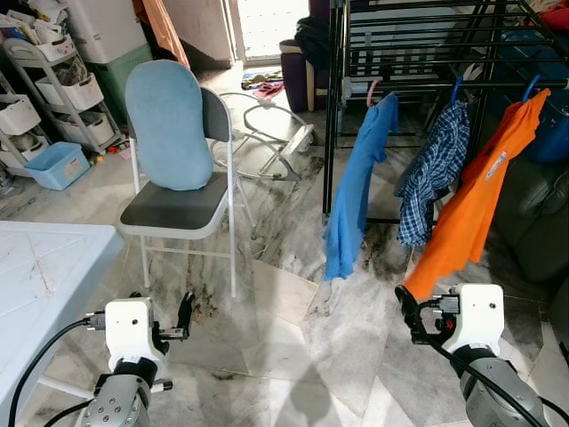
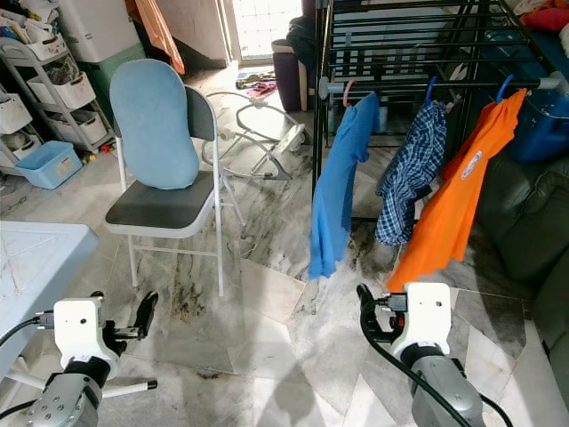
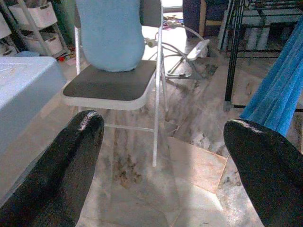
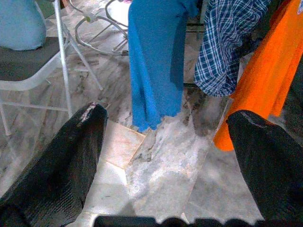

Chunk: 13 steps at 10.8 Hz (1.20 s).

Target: Hang hanger

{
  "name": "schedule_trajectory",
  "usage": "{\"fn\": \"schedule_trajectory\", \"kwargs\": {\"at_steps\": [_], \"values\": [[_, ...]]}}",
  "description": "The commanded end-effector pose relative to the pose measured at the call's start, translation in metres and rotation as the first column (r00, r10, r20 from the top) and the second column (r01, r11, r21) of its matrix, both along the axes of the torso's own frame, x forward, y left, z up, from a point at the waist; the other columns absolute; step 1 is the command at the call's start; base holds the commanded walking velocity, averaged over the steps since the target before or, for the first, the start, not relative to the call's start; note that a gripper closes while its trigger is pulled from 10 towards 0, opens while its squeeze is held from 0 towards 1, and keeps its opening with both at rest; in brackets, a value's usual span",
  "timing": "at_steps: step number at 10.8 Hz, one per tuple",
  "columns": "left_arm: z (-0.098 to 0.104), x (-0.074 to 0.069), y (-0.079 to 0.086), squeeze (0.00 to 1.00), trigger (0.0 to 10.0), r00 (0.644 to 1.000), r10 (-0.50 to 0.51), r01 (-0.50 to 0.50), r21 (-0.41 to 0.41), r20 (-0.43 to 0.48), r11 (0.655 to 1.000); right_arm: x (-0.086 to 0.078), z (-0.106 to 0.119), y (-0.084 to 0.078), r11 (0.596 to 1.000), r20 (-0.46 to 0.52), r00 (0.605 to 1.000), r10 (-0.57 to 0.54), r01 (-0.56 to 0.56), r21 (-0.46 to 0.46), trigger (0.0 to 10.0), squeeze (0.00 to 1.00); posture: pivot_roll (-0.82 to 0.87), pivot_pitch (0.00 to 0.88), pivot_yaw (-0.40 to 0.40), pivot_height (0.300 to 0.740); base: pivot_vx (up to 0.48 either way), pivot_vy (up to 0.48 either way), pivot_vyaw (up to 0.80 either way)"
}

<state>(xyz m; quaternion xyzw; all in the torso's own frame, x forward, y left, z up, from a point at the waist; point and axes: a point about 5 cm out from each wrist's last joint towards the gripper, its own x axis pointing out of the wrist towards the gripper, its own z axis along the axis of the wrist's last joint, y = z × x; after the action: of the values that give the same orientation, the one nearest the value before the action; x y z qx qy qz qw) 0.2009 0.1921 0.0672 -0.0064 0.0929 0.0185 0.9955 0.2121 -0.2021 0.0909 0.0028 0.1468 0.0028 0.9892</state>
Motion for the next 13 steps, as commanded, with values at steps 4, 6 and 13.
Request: {"fn": "schedule_trajectory", "kwargs": {"at_steps": [4, 6, 13], "values": [[0.004, 0.001, 0.005, 0.0, 10.0, 1.0, 0.013, -0.014, 0.014, 0.021, 1.0, 0.001, 0.004, 0.004, 1.0, 0.016, 1.0, 0.012, -0.012, 0.005, 10.0, 0.0, -0.14, 0.009, 0.1, 0.74, 0.0, 0.0, 0.0], [0.004, 0.001, 0.005, 0.0, 10.0, 1.0, 0.013, -0.014, 0.014, 0.021, 1.0, 0.001, 0.004, 0.004, 1.0, 0.016, 1.0, 0.012, -0.012, 0.005, 10.0, 0.0, -0.14, 0.009, 0.1, 0.74, 0.0, 0.0, 0.0], [0.017, 0.031, -0.025, 0.0, 10.0, 0.993, -0.085, 0.092, -0.083, 0.083, 0.992, 0.019, 0.007, 0.018, 0.998, 0.052, 0.997, 0.055, -0.055, -0.002, 10.0, 0.0, -0.17, 0.021, 0.125, 0.74, 0.0, 0.0, 0.0]]}}
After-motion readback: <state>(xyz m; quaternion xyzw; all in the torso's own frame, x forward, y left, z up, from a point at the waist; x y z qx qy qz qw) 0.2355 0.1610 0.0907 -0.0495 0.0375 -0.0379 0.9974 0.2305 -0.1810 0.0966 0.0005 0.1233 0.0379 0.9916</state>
